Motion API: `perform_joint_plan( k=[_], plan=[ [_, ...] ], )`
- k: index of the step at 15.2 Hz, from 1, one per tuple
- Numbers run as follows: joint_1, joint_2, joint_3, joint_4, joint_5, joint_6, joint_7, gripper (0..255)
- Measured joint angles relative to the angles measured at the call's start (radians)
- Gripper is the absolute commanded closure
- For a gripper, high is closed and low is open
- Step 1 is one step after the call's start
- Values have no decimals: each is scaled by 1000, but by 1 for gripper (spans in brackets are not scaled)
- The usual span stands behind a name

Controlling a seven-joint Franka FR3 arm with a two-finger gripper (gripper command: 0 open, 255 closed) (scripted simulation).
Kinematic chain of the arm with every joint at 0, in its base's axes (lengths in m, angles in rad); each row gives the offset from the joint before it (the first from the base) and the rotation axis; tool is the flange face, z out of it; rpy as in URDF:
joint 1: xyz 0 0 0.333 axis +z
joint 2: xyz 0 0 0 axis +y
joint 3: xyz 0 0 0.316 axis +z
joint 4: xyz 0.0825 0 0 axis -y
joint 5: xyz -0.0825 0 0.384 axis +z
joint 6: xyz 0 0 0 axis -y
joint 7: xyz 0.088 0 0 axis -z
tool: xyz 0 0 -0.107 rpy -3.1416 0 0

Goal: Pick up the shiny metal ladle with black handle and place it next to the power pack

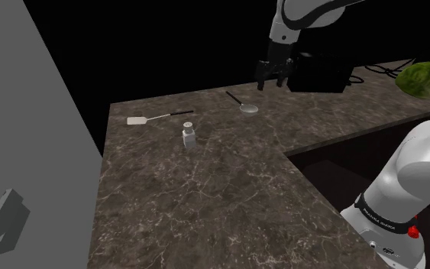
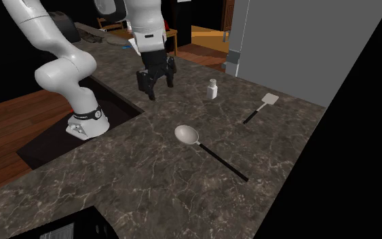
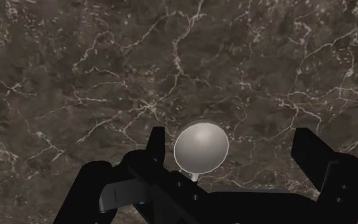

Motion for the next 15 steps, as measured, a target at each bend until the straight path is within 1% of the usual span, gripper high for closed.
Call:
perform_joint_plan(
  k=[2,8,11,15],
  plan=[
    [-3,81,-10,34,9,54,-2,0],
    [-14,292,-31,158,45,165,-3,0],
    [-23,396,-41,226,69,211,-9,0],
    [-32,535,-44,342,101,249,-3,0]
  ],
)
